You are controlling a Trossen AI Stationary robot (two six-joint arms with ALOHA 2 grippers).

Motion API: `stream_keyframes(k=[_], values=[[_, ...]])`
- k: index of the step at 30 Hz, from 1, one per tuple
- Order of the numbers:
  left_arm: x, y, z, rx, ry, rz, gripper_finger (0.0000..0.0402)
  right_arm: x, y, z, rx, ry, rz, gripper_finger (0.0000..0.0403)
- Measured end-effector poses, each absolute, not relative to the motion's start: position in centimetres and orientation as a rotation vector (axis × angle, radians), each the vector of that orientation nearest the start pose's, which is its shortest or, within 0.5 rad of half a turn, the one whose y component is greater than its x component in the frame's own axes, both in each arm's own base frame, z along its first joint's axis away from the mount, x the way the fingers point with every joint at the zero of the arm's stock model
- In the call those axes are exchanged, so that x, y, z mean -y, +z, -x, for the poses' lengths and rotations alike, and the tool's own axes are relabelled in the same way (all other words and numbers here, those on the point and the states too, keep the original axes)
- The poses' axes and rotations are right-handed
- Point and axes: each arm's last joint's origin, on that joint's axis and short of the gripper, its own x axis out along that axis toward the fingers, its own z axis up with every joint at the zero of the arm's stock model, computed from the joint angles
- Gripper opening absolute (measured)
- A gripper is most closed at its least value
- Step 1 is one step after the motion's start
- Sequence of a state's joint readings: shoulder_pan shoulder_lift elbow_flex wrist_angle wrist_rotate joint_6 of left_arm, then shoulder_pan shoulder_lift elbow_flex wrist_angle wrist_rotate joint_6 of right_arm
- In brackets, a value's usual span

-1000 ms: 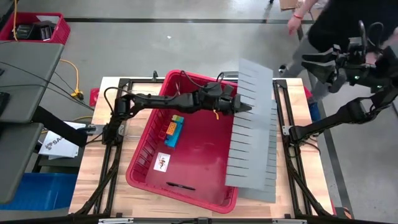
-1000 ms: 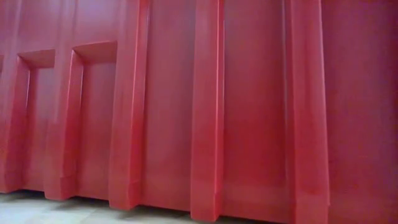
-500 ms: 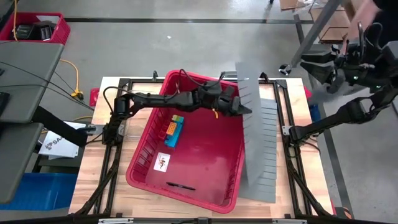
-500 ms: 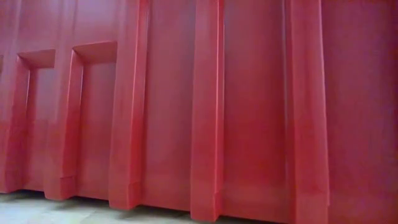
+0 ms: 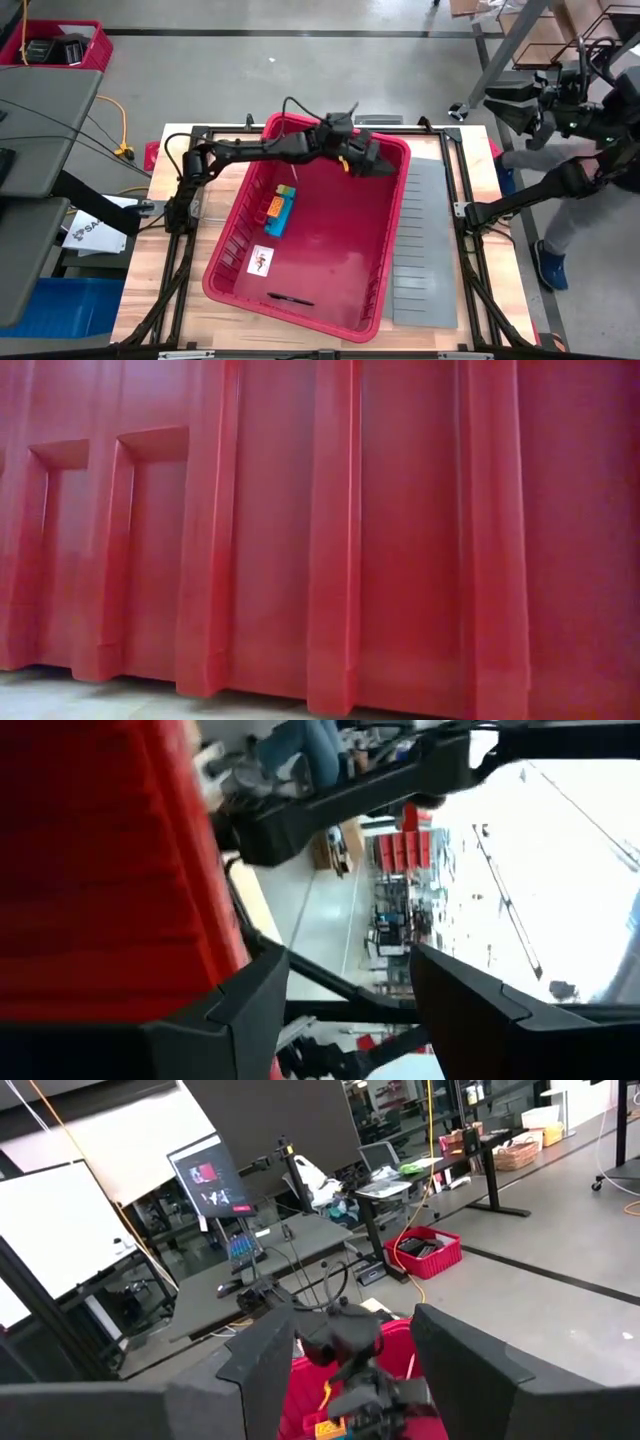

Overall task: Sort blocks
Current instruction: Remove the yellow block from the bin

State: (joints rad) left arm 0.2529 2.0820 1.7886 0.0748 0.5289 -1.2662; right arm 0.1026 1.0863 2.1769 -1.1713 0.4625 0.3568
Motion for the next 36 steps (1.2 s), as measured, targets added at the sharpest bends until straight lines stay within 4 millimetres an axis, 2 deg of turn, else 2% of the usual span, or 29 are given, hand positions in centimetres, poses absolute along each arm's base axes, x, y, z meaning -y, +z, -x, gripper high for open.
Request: stream_keyframes(k=[4,8,10,12,16,19,21,23,27,30,36], values=[[-11.2,32.3,-47.0,-0.319,-0.25,1.233,0.0205,0.8,57.4,-5.1,-0.015,-0.37,-0.33,0.02],[-9.4,37.2,-43.8,-0.332,-0.401,1.044,0.0203,0.8,57.0,-5.3,-0.058,-0.381,-0.363,0.02],[-7.6,39.5,-41.3,-0.374,-0.389,0.935,0.0199,0.7,56.5,-5.6,-0.109,-0.392,-0.37,0.02],[-5.5,41.4,-38.1,-0.435,-0.3,0.811,0.0196,0.6,56.0,-6.4,-0.17,-0.405,-0.361,0.02],[-1.2,43.0,-30.8,-0.656,0.023,0.529,0.0193,0.4,55.3,-8.7,-0.264,-0.417,-0.324,0.02],[1.0,42.1,-26.6,-0.815,0.31,0.414,0.0193,0.1,54.9,-11.0,-0.329,-0.406,-0.264,0.02],[1.5,41.0,-25.4,-0.858,0.449,0.445,0.0193,-0.1,54.5,-12.6,-0.373,-0.394,-0.219,0.02],[1.3,39.5,-25.2,-0.897,0.51,0.482,0.0193,-0.3,54.1,-14.2,-0.417,-0.379,-0.177,0.02],[0.4,35.5,-27.2,-1.031,0.55,0.477,0.0193,-0.3,53.3,-16.7,-0.477,-0.392,-0.136,0.02],[-0.7,32.9,-28.8,-1.142,0.606,0.47,0.0193,0.0,52.7,-17.9,-0.498,-0.452,-0.216,0.02],[-1.9,27.7,-31.4,-1.436,0.631,0.37,0.0192,-0.2,50.6,-20.4,-0.672,-0.476,-0.22,0.02]])
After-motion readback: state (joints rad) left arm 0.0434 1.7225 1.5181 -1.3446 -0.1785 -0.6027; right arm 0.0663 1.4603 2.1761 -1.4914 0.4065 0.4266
